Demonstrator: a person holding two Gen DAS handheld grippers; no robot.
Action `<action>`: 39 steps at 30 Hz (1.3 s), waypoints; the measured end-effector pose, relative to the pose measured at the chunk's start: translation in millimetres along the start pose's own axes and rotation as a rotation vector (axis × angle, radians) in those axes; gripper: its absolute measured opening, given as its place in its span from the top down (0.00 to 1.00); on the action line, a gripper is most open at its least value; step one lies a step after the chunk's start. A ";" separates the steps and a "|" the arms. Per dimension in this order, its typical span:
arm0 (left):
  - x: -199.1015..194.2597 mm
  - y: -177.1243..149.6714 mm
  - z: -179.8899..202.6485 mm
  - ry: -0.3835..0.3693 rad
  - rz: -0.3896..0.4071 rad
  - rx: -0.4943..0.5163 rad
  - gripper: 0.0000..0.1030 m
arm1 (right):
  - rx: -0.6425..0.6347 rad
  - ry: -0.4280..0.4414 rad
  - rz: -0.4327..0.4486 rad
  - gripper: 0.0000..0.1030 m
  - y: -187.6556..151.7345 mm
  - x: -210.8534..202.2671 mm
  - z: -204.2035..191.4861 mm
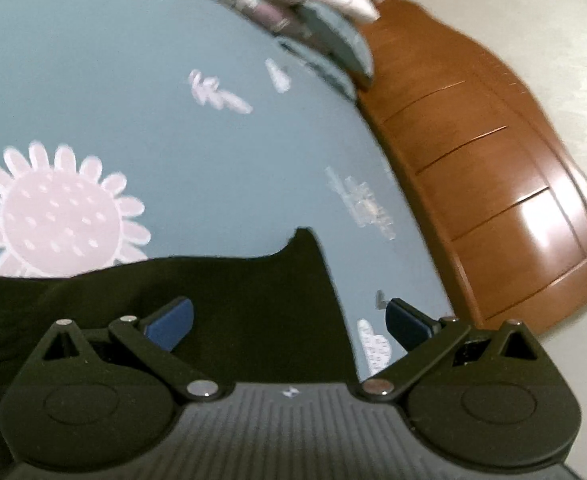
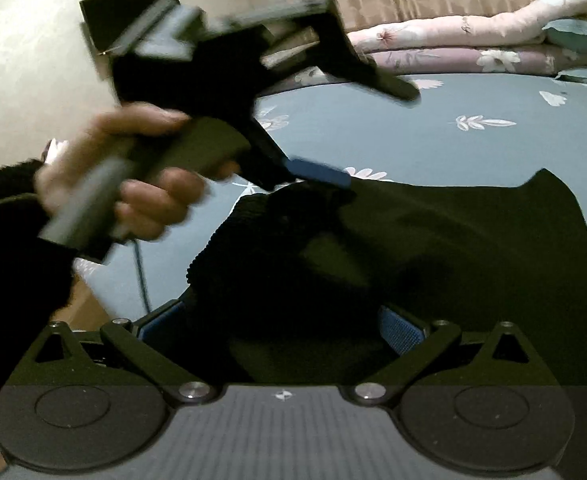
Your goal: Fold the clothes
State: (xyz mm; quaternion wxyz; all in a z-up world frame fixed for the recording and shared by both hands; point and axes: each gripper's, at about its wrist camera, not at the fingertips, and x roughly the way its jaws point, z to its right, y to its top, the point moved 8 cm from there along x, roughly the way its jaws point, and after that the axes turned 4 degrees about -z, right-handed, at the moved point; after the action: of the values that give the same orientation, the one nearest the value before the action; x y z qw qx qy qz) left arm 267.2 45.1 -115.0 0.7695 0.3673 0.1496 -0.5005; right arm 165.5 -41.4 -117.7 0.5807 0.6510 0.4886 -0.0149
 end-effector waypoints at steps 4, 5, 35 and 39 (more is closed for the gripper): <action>14.6 -4.3 -9.1 0.045 -0.022 -0.009 0.01 | 0.012 -0.023 0.000 0.00 -1.8 -4.1 6.8; 16.2 -5.1 -8.3 0.057 -0.027 -0.001 0.01 | 0.027 -0.026 -0.004 0.00 -2.1 -3.6 9.0; -27.7 -103.1 8.4 0.201 -0.033 0.101 0.01 | 0.129 -0.123 0.046 0.00 -8.5 -48.7 27.2; -32.3 -105.0 10.4 0.200 -0.024 0.101 0.01 | 0.132 -0.135 0.064 0.00 -9.2 -56.0 27.6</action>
State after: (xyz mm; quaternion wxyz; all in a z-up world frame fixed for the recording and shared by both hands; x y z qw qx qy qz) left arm 158.6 35.0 -132.2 0.7253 0.4518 0.2049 -0.4773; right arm 145.3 -98.7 -100.6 0.5684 0.7005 0.4255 -0.0722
